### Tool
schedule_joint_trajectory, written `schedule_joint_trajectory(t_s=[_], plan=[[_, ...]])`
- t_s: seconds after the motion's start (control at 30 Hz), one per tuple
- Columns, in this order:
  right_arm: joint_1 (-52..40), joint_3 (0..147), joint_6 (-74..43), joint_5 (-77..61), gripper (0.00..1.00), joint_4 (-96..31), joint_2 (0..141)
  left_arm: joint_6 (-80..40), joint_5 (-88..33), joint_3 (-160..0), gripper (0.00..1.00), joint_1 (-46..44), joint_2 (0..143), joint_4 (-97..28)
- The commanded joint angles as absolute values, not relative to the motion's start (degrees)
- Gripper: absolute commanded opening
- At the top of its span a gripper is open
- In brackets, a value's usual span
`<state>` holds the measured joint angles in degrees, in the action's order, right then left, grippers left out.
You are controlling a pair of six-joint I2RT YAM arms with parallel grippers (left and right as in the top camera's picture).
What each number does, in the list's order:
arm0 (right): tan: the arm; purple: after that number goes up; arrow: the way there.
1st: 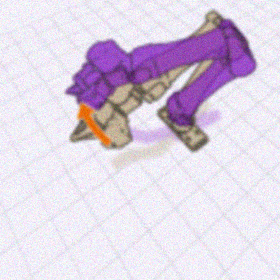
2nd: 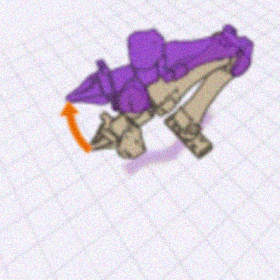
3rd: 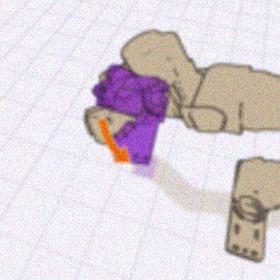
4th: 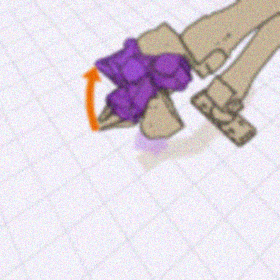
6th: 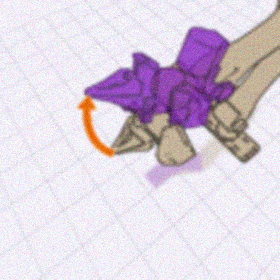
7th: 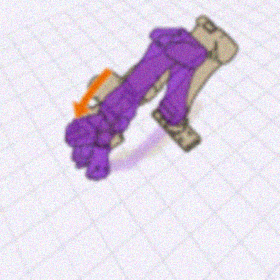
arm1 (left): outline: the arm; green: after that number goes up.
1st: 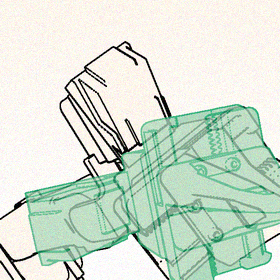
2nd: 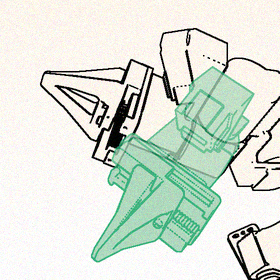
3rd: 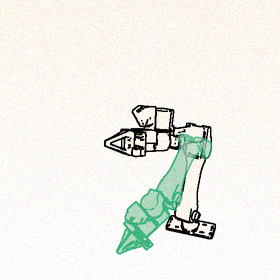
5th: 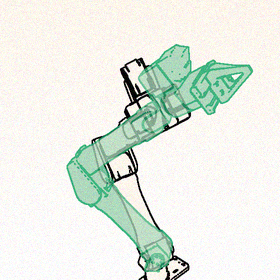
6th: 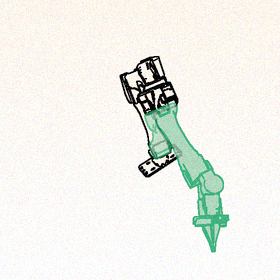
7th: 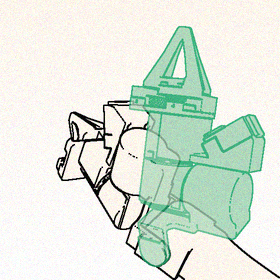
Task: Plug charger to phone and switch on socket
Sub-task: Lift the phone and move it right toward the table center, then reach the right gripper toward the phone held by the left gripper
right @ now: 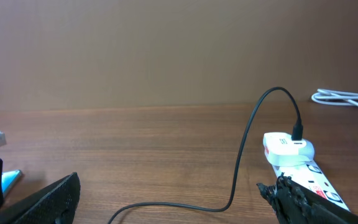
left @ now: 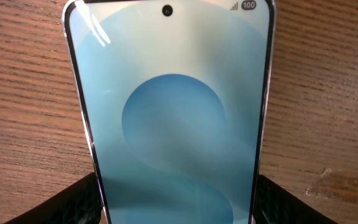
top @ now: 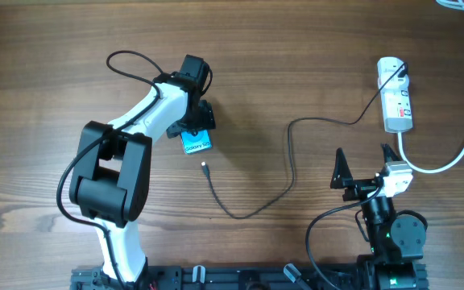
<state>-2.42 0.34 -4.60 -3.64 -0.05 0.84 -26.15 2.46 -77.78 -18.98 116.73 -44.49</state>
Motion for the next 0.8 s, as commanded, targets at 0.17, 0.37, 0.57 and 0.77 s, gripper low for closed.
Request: schedule_joint_trajectory(t_s=[0.17,0.37,0.57,0.77], plan=[[-2.0,0.3,-3.8,-4.3,1.0,0.1,0.4,-24.6,-2.0,-76.7,0.92,-18.9,118.0,-44.2],[-2.0,0.3,-3.8,-4.3,1.0,0.1,0.4,-29.0,-1.9,-76.7,0.82,-18.9,118.0,-44.1],[-2.0,0.3,-3.8,-4.3,1.0,0.1,0.4,-29.0,-2.0,-76.7,0.79,-18.9,118.0,-44.1],[-2.0,0.3,-3.8,-4.3,1.0,0.1,0.4,-29.0,-2.2,-76.7,0.73,-18.9,118.0,-44.4]])
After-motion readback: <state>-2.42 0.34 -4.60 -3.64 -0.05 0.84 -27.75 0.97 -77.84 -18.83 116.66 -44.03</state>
